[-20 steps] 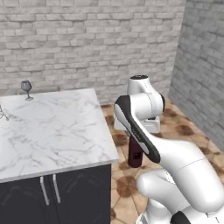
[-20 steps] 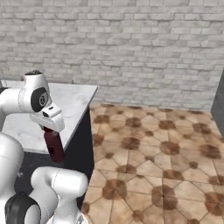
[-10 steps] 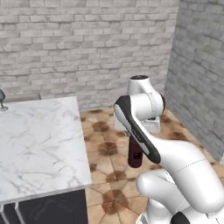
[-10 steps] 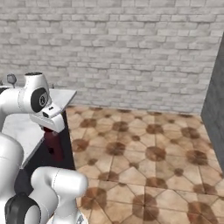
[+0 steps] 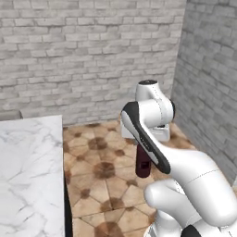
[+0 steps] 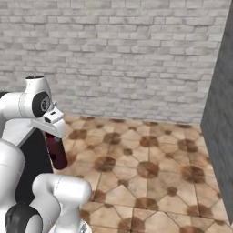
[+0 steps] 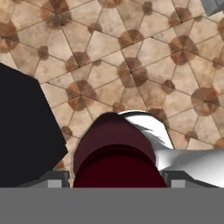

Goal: There is a wine glass and glass cup on the dining counter. Place the wine bottle next to the wine glass and the juice bottle next to the glass cup.

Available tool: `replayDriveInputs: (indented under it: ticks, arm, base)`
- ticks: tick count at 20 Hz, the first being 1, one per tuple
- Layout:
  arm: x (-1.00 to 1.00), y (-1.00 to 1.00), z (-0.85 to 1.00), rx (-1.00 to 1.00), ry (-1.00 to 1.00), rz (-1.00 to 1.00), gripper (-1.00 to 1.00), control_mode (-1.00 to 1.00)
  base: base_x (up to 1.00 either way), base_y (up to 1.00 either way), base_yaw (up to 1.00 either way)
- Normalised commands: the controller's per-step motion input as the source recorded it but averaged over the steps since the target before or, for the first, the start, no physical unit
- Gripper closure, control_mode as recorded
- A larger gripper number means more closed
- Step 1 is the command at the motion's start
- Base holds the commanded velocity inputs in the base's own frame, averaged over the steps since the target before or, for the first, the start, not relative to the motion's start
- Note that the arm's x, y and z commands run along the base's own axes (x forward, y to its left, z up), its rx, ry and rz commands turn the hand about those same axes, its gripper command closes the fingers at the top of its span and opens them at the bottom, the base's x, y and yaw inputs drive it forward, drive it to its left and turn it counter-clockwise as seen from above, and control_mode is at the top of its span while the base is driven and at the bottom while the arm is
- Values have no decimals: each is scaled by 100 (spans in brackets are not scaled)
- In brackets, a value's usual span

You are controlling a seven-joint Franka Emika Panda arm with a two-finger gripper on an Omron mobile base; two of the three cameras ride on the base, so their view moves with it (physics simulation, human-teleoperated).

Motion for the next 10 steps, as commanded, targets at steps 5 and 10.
replayDriveInputs:
  ticks: [5, 10]
  arm:
    - [0, 0, 0, 0, 0, 0, 100, 100]
    - [0, 0, 0, 0, 0, 0, 100, 100]
  base:
    - [80, -40, 1]
    - [84, -32, 7]
